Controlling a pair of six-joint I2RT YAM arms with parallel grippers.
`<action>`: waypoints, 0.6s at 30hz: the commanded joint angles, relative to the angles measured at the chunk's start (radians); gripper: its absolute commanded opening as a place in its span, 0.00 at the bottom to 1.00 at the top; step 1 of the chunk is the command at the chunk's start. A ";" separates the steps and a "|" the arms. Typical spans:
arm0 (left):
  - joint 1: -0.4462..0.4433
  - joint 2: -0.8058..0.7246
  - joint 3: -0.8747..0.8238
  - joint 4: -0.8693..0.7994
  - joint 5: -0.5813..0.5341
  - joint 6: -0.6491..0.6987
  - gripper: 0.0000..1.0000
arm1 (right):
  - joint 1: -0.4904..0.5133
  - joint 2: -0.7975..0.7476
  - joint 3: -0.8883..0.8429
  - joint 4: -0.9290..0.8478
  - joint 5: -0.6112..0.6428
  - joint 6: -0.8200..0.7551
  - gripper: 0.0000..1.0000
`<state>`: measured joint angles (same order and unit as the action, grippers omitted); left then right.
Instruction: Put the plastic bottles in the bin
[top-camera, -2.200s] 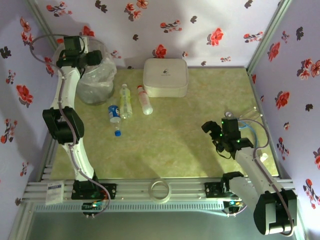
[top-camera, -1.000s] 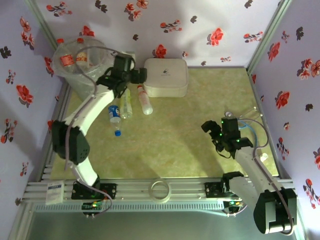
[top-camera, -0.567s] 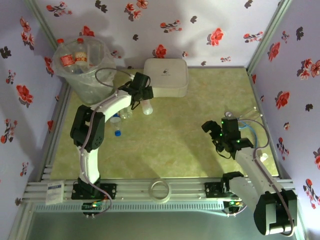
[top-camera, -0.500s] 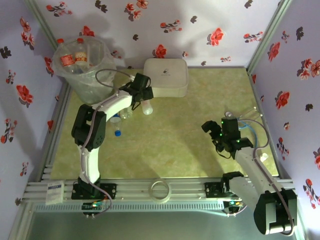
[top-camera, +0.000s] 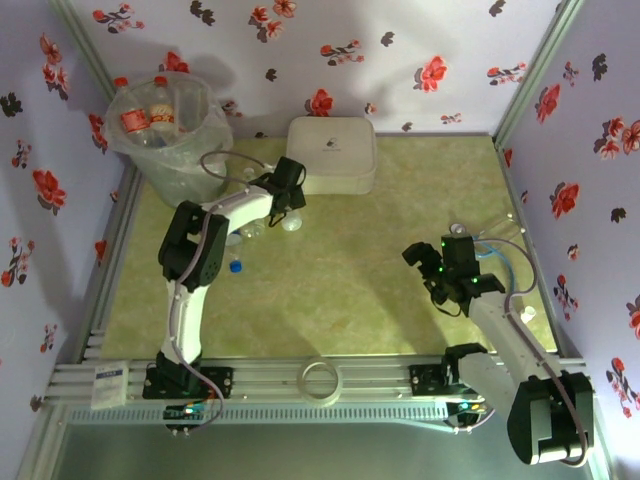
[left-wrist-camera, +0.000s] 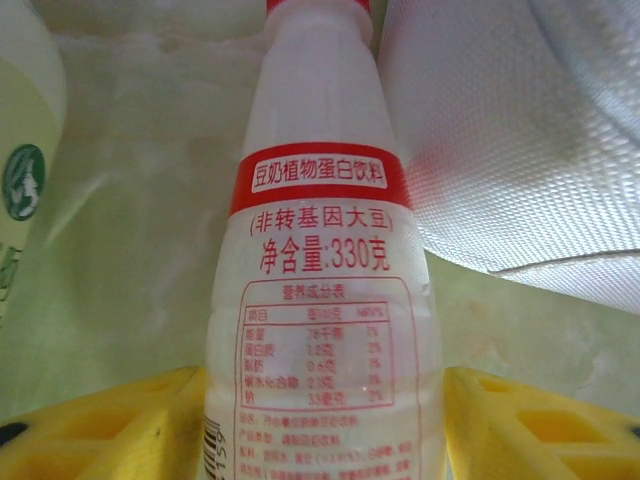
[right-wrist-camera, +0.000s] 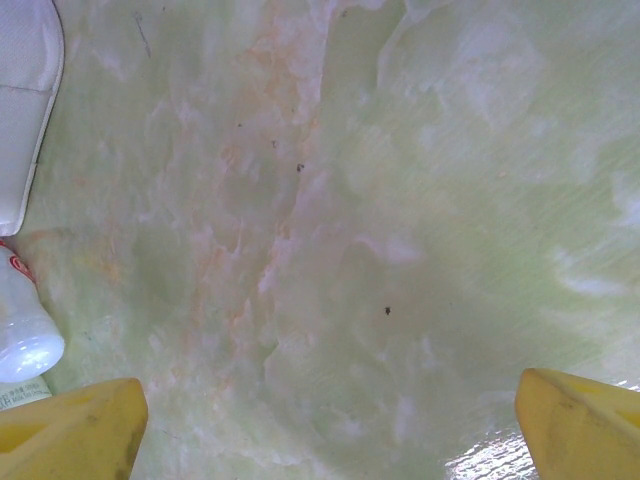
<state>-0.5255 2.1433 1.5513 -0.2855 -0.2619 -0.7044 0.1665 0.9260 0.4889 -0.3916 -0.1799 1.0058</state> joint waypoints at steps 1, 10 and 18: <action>0.005 0.032 0.029 0.006 0.016 -0.014 0.56 | 0.008 -0.016 0.000 0.007 0.008 0.011 0.95; 0.000 -0.123 -0.013 -0.011 0.022 0.066 0.50 | 0.008 -0.013 0.014 -0.002 0.014 0.007 0.95; -0.006 -0.395 0.047 -0.072 0.020 0.315 0.48 | 0.013 0.051 0.039 0.037 -0.004 0.013 0.95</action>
<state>-0.5251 1.8690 1.5402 -0.3347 -0.2424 -0.5369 0.1703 0.9627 0.4908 -0.3828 -0.1806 1.0058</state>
